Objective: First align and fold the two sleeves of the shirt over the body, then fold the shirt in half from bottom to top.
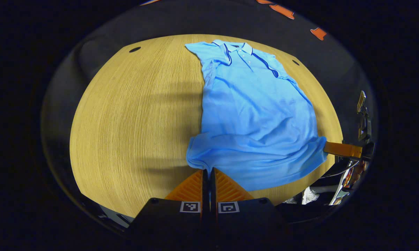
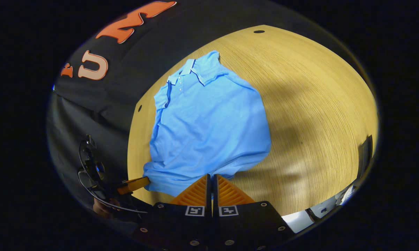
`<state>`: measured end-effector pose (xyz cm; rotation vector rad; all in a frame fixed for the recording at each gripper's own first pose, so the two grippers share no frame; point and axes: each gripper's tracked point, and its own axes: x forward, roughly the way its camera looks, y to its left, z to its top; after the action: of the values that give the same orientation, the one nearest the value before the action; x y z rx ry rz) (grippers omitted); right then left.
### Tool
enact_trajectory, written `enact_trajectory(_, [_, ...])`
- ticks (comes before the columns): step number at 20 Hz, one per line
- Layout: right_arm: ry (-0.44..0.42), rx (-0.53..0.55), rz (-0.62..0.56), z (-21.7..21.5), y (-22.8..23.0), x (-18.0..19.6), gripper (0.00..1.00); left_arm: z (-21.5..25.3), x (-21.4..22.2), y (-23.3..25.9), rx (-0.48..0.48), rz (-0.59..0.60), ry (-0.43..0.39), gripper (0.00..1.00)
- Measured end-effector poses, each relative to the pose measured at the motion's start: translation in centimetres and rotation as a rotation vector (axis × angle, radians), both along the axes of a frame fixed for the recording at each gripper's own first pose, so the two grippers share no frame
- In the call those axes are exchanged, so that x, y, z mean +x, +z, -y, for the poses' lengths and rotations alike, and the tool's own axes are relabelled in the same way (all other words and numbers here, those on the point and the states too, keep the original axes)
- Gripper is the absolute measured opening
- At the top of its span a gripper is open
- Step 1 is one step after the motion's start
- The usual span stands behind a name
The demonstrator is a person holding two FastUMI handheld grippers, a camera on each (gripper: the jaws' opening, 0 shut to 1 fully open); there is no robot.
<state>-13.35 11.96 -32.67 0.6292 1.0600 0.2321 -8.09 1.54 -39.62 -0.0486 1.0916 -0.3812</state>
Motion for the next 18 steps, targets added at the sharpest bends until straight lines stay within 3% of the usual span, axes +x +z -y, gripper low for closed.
enact_trajectory(9, [-0.089,0.113,0.139,-0.3,5.7,7.0,0.01,1.8,8.5,7.0,-0.095,0.158,-0.014,0.05])
enact_trajectory(15, [-0.206,0.239,0.222,-0.2,10.2,12.2,0.00,3.1,13.6,11.8,-0.161,0.262,-0.034,0.05])
enact_trajectory(18, [-0.222,0.227,0.278,-0.1,12.0,15.0,0.01,3.6,16.8,13.8,-0.189,0.311,-0.043,0.05])
